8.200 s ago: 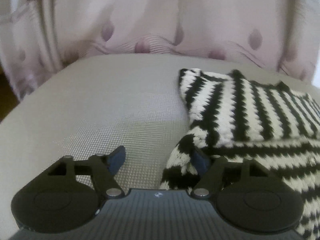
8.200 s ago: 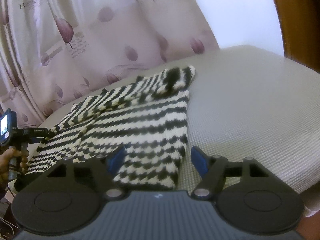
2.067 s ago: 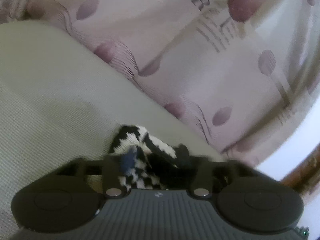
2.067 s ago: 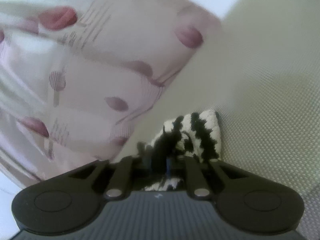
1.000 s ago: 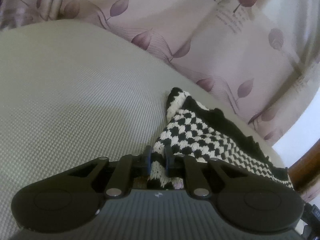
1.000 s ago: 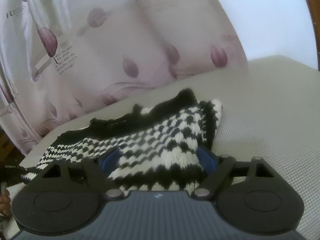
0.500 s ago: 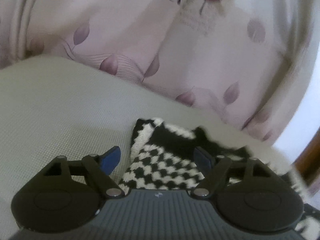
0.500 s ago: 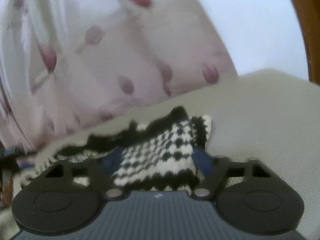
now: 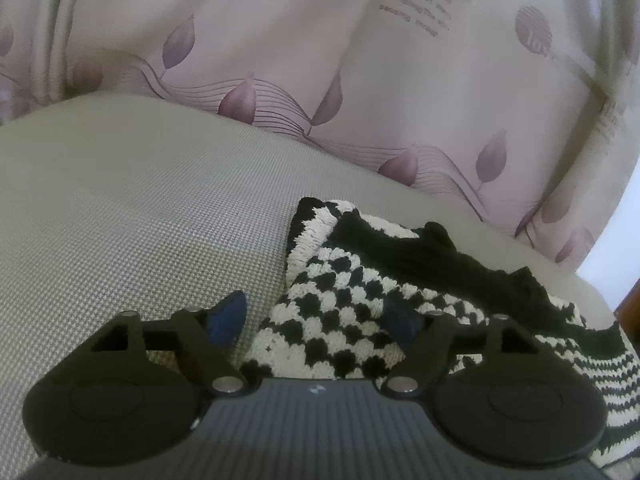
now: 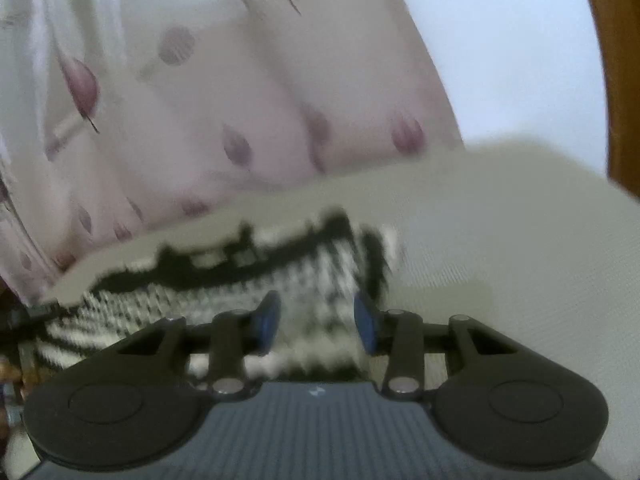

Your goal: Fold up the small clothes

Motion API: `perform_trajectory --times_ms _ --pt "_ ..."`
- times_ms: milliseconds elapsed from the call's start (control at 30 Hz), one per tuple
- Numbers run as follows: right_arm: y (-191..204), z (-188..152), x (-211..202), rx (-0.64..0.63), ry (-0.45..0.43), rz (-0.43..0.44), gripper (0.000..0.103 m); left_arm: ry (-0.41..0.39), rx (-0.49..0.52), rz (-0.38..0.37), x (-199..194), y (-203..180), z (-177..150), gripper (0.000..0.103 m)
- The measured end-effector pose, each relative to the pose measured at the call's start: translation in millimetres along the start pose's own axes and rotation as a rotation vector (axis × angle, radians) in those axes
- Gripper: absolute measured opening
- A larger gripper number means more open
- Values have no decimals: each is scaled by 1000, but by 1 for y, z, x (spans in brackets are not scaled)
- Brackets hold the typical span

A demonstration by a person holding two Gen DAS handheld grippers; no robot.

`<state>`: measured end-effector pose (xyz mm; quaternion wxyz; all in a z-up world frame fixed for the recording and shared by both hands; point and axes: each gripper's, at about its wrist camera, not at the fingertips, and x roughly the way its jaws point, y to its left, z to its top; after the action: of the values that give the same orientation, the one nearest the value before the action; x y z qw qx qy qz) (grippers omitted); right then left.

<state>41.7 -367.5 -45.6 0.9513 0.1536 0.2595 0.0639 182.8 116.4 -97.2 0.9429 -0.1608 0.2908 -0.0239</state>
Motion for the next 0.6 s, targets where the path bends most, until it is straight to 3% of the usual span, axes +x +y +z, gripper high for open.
perform_trajectory --times_ms 167,300,500,600 --pt "26 21 51 -154 12 -40 40 0 -10 -16 -1 1 0 81" --pt "27 9 104 -226 158 -155 39 -3 -25 -23 -1 4 0 82" --pt "17 -4 97 -196 63 -114 45 -7 -58 -47 -3 11 0 87" --pt "24 -8 94 -244 48 -127 49 -9 -64 -47 -4 11 0 91"
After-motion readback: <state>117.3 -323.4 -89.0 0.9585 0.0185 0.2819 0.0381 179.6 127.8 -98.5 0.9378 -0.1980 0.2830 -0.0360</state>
